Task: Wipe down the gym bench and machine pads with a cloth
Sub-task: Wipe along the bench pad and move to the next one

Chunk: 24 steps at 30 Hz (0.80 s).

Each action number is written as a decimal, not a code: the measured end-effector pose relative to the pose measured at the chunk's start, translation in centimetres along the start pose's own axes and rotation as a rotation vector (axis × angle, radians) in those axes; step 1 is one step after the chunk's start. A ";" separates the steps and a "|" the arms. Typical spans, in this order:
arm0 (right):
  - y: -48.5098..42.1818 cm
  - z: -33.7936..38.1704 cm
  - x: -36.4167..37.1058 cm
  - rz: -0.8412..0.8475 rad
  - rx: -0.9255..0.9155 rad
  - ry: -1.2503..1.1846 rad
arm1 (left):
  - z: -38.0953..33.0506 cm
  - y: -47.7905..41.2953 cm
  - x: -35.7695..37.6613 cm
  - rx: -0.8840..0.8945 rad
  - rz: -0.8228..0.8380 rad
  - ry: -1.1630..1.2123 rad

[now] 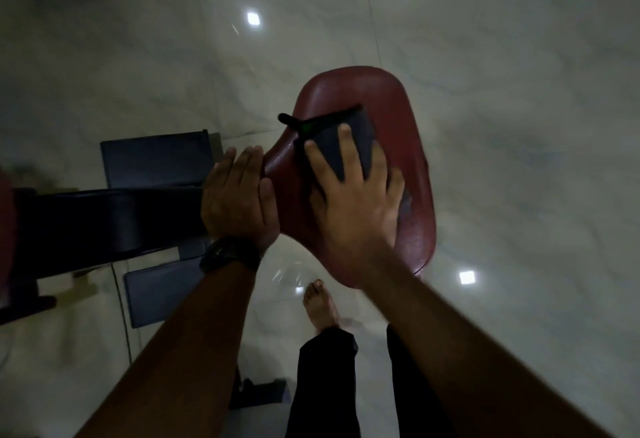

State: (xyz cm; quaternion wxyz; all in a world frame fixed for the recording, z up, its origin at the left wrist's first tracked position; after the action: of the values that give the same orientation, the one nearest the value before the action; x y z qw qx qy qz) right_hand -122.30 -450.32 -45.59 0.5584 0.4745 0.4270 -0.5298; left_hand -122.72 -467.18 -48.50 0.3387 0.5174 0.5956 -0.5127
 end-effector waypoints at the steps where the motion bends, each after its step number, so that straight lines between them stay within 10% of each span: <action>1: -1.6 -0.9 -0.2 0.009 -0.101 0.027 | 0.1 0.0 0.0 0.010 -0.014 0.004; 3: -4.1 -3.2 -0.6 0.012 -0.160 0.091 | 0.1 0.1 0.1 0.027 -0.045 0.008; 9: 2.9 -0.7 -0.1 -0.111 0.551 -0.034 | 0.1 0.1 -0.1 0.021 -0.037 0.007; 18: -2.0 0.9 -0.2 0.045 -0.117 -0.008 | 0.3 0.0 0.3 0.036 -0.034 0.005; 24: 0.9 -1.4 -0.4 -0.086 0.471 -0.003 | 0.2 0.1 0.3 0.022 -0.043 -0.005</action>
State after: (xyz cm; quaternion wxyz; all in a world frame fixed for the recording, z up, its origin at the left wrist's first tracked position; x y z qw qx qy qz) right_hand -121.37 -448.87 -45.34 0.4100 0.5722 0.3107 -0.6388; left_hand -122.68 -467.29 -48.89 0.3234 0.5067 0.6001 -0.5277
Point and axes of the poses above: each hand's wrist, its own y-axis away from the middle knuckle, its own x-axis out of the palm, z = x × y, the point moved 1 cm from there along -y, towards the middle knuckle, and after that the axes turned 4 degrees about x, right-handed, at the moved point
